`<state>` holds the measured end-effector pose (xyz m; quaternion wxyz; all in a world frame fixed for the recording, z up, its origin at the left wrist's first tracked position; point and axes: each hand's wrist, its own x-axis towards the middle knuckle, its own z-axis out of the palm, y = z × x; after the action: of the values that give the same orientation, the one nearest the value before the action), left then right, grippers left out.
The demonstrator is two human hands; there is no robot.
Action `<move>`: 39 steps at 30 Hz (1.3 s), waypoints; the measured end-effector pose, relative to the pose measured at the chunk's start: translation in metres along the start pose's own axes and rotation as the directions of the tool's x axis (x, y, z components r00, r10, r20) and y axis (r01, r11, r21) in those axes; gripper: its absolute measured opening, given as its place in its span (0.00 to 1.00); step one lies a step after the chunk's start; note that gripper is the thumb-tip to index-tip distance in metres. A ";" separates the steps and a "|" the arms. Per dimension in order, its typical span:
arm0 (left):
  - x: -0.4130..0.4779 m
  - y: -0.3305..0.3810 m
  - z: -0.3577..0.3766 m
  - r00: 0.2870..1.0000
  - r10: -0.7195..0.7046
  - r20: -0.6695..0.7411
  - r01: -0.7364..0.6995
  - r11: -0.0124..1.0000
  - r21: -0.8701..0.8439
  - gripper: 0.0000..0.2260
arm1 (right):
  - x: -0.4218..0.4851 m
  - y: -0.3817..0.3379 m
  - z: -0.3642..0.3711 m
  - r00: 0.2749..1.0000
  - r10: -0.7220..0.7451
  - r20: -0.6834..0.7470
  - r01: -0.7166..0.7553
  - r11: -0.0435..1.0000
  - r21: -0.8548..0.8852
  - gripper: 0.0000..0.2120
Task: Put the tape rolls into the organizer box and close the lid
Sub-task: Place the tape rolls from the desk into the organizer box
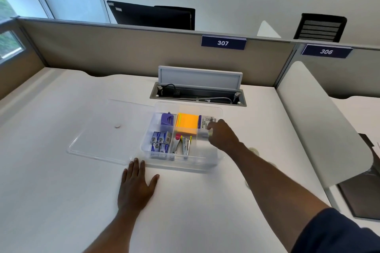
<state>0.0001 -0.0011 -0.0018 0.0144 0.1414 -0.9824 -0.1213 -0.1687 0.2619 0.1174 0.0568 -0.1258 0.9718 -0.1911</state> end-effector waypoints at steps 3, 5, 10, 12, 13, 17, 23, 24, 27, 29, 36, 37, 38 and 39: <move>0.000 0.000 0.000 1.000 0.001 0.003 -0.001 1.000 0.001 0.38 | 0.000 -0.005 0.015 0.995 -0.032 0.098 0.033 0.999 -0.007 0.15; 0.000 -0.001 0.000 1.000 0.003 -0.001 -0.003 1.000 -0.005 0.38 | -0.001 -0.004 0.025 0.981 -0.039 0.191 0.049 0.997 -0.052 0.15; 0.001 -0.001 0.000 1.000 0.004 -0.006 -0.004 1.000 -0.014 0.38 | 0.001 0.000 0.042 0.970 -0.045 0.240 0.068 0.994 -0.088 0.15; 0.001 -0.001 -0.001 1.000 0.005 -0.009 -0.005 1.000 -0.018 0.38 | 0.003 0.001 0.046 0.976 -0.047 0.212 0.066 0.994 -0.084 0.15; 0.001 -0.001 -0.001 1.000 0.005 -0.007 -0.005 1.000 -0.019 0.38 | 0.004 0.002 0.048 0.978 -0.052 0.201 0.071 0.994 -0.085 0.15; 0.002 -0.001 0.000 1.000 0.005 -0.007 -0.005 1.000 -0.011 0.38 | 0.007 0.005 0.055 0.980 -0.066 0.189 0.084 0.992 -0.092 0.15; 0.002 -0.002 0.002 1.000 0.004 -0.005 -0.004 1.000 -0.002 0.37 | 0.006 0.005 0.058 0.987 -0.058 0.148 0.077 0.989 -0.124 0.15; 0.002 -0.002 0.002 1.000 0.002 -0.006 -0.002 1.000 -0.003 0.37 | 0.007 0.005 0.059 0.990 -0.055 0.130 0.074 0.987 -0.143 0.15; 0.002 -0.001 0.001 1.000 -0.002 -0.003 0.002 1.000 -0.004 0.37 | 0.006 0.003 0.060 0.999 -0.020 0.041 0.027 0.982 -0.187 0.11; 0.002 -0.001 0.001 1.000 -0.005 -0.003 0.005 1.000 -0.007 0.37 | 0.006 0.002 0.060 1.000 -0.008 -0.008 0.006 0.980 -0.199 0.10; 0.001 -0.001 0.001 1.000 -0.011 -0.009 0.011 1.000 -0.010 0.37 | 0.008 0.000 0.052 0.988 -0.098 -0.123 0.069 0.973 -0.221 0.09; 0.001 -0.001 0.000 1.000 -0.010 -0.010 0.010 1.000 -0.013 0.37 | 0.007 0.000 0.047 0.969 -0.131 -0.211 0.087 0.974 -0.209 0.08; 0.000 -0.002 0.000 1.000 -0.010 -0.009 0.010 1.000 -0.016 0.37 | 0.007 -0.001 0.041 0.938 -0.141 -0.317 0.082 0.978 -0.193 0.07; 0.000 -0.001 0.000 1.000 -0.008 -0.009 0.008 1.000 -0.018 0.38 | 0.007 0.001 0.035 0.898 -0.121 -0.424 0.051 0.984 -0.173 0.06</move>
<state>0.0001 -0.0026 -0.0017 0.0196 0.1458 -0.9806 -0.1298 -0.1696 0.2481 0.0845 -0.1787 -0.1271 0.9657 -0.1391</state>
